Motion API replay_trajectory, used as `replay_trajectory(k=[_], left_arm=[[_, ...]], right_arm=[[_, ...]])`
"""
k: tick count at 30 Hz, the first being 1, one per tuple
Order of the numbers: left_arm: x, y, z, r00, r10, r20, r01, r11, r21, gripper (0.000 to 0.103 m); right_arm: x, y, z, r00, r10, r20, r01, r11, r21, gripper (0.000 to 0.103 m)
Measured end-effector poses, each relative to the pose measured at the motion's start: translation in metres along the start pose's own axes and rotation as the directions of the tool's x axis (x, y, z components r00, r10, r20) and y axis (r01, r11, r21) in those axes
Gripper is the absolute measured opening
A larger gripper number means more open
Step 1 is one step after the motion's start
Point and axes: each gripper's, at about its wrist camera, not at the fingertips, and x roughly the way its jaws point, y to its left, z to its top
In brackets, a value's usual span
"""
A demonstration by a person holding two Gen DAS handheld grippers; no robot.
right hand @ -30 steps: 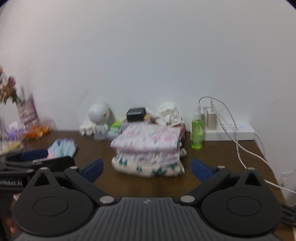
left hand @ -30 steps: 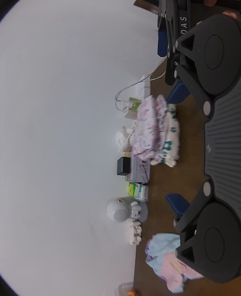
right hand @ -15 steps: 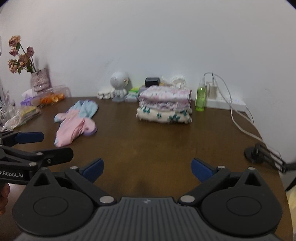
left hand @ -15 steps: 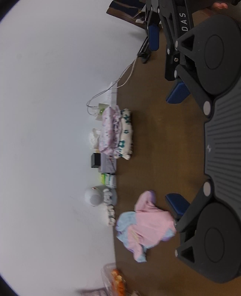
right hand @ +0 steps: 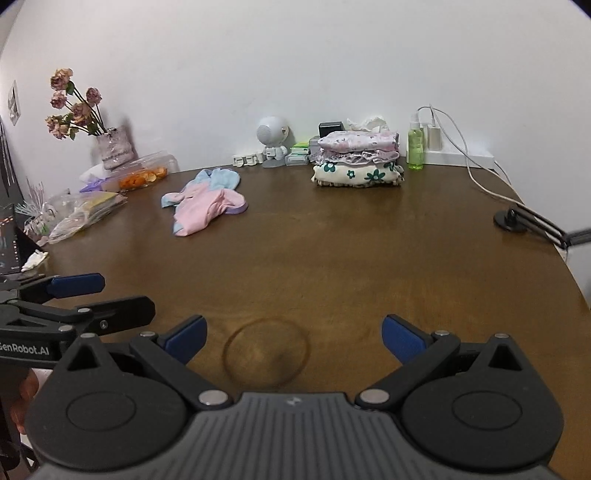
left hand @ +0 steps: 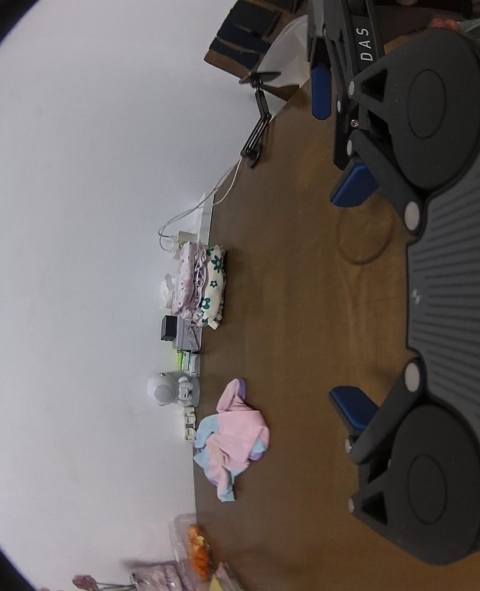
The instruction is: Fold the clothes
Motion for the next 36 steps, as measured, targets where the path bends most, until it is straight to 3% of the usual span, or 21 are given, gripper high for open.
replay_trajectory(k=[7,12,19,36], left_arm=[[-0.037,0.003,-0.027,1.0,0.006,0.002,-0.006,0.999,-0.052,0.103],[-0.053,0.004,-0.047,0.999,0.012,-0.044,-0.014,0.999,-0.051,0.103],[-0.074,0.001,-0.059,0.999,0.05,-0.002,-0.05,0.999,-0.022,0.103],[-0.074,-0.002,-0.063,0.998,0.047,-0.035,-0.047,0.999,-0.014,0.103]], right_arm=[[-0.035,0.017,-0.036,1.0,-0.007,-0.001,0.007,0.997,0.071,0.103],[-0.052,0.029,-0.06,0.999,-0.034,-0.024,0.036,0.995,0.091,0.103],[-0.066,0.048,-0.085,0.996,-0.081,-0.047,0.084,0.994,0.066,0.103],[-0.07,0.056,-0.084,0.995,-0.102,-0.02,0.102,0.994,0.022,0.103]])
